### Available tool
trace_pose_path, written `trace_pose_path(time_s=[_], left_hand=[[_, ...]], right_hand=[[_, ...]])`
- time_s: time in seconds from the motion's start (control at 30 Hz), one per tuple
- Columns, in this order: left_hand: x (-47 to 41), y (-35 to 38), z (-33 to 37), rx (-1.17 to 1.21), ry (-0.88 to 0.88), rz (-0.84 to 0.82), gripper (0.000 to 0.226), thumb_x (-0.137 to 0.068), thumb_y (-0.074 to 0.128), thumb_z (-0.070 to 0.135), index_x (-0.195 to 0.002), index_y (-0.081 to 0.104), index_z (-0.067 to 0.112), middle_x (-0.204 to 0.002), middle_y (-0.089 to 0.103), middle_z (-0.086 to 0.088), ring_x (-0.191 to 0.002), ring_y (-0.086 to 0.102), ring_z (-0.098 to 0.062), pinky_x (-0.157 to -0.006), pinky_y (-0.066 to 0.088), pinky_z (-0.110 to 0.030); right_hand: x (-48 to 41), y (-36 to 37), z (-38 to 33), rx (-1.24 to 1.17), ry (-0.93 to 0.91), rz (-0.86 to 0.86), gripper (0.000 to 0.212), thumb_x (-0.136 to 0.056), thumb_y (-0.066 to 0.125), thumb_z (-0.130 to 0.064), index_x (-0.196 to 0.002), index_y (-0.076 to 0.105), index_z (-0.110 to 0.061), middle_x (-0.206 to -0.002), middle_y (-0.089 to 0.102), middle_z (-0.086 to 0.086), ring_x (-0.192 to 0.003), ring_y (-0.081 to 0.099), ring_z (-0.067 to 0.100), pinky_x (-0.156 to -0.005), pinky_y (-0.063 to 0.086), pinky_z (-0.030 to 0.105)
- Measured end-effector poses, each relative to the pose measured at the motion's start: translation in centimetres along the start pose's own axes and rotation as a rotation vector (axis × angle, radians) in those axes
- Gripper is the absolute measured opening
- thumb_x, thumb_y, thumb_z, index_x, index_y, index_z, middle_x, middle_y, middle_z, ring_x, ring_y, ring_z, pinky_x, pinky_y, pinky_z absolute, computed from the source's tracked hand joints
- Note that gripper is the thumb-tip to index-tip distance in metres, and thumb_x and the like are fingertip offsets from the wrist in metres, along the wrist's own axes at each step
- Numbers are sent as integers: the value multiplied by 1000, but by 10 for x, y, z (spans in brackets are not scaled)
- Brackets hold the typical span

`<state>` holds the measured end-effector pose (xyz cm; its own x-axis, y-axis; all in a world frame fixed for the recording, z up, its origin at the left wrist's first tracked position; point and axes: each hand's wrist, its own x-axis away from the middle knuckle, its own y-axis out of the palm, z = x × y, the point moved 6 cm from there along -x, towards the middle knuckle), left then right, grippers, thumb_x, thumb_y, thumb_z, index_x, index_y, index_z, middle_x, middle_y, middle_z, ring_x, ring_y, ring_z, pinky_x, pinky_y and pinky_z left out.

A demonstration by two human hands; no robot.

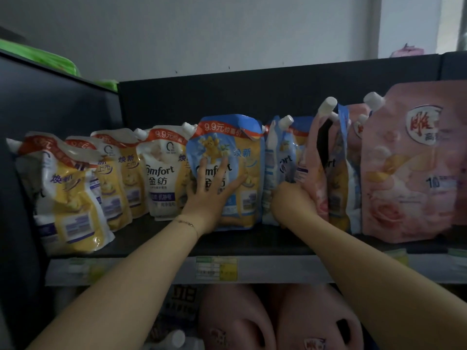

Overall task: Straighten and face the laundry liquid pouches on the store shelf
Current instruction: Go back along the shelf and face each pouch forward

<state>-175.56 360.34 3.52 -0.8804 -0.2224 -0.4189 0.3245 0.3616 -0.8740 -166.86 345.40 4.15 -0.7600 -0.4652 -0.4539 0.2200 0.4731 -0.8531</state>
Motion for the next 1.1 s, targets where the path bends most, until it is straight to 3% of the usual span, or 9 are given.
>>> trace_pose_path(time_s=[0.33,0.4,0.5,0.6,0.67,0.73,0.83,0.97,1.1], left_hand=[[-6,2,3,44,-23,62,113,-69,57,78,-133,-32,54,-138,-54,10,-128,-47,-35,-107,15,-71],[-5,-1,7,41,-17,69,108,-75,57,70,-138,-29,51,-142,-50,8,-128,-47,-36,-106,16,-71],[-8,0,2,83,44,97,94,-88,53,56,-142,-22,47,-153,-35,8,-130,-44,-35,-109,10,-67],[5,-22,-7,480,176,267,80,-92,59,32,-137,1,65,-153,11,22,-147,0,-32,-118,18,-46],[20,-34,-25,836,91,336,64,-90,62,12,-128,35,56,-134,42,18,-131,40,-20,-101,39,-23],[34,-41,-43,851,11,408,41,-91,59,12,-121,53,39,-121,59,10,-111,56,-14,-88,49,-30],[49,-45,-65,972,-90,540,14,-95,51,26,-89,61,32,-88,67,8,-84,63,-7,-73,50,-32],[58,-52,-67,1230,-129,570,65,-89,42,60,-73,57,-2,-71,64,-14,-66,59,-22,-66,43,-34],[55,-47,-64,1260,-162,524,29,-91,61,29,-67,59,14,-64,66,8,-64,62,-4,-60,46,-23]], right_hand=[[45,-32,-29,-36,-127,284,23,-95,48,-23,-84,64,-12,-84,64,6,-80,65,28,-59,41,28],[56,-38,-49,-47,-241,386,23,-75,76,-18,-59,59,-14,-58,53,4,-56,62,26,-47,42,27],[71,-34,-74,-76,-307,432,54,-31,92,-7,-28,39,-15,-29,28,-2,-22,24,15,-38,19,6],[73,-9,-96,-3,-368,389,58,-41,86,-11,-35,30,-20,-33,20,-4,-32,11,13,-52,1,9],[71,-3,-107,-2,-380,401,61,-42,84,-11,-40,24,-21,-33,20,-4,-31,12,13,-53,-1,10],[70,-1,-119,-37,-382,405,62,-41,86,-11,-41,25,-21,-29,27,-4,-23,24,15,-49,1,9],[70,0,-135,10,-371,378,41,-60,83,-18,-47,44,-19,-41,51,0,-34,51,19,-42,15,17],[75,-1,-158,-3,-467,353,11,-86,62,-16,-75,62,-13,-72,67,4,-67,66,25,-54,33,28],[72,5,-168,-15,-515,185,14,-95,48,-18,-93,61,-14,-89,67,4,-85,65,25,-63,39,31]])
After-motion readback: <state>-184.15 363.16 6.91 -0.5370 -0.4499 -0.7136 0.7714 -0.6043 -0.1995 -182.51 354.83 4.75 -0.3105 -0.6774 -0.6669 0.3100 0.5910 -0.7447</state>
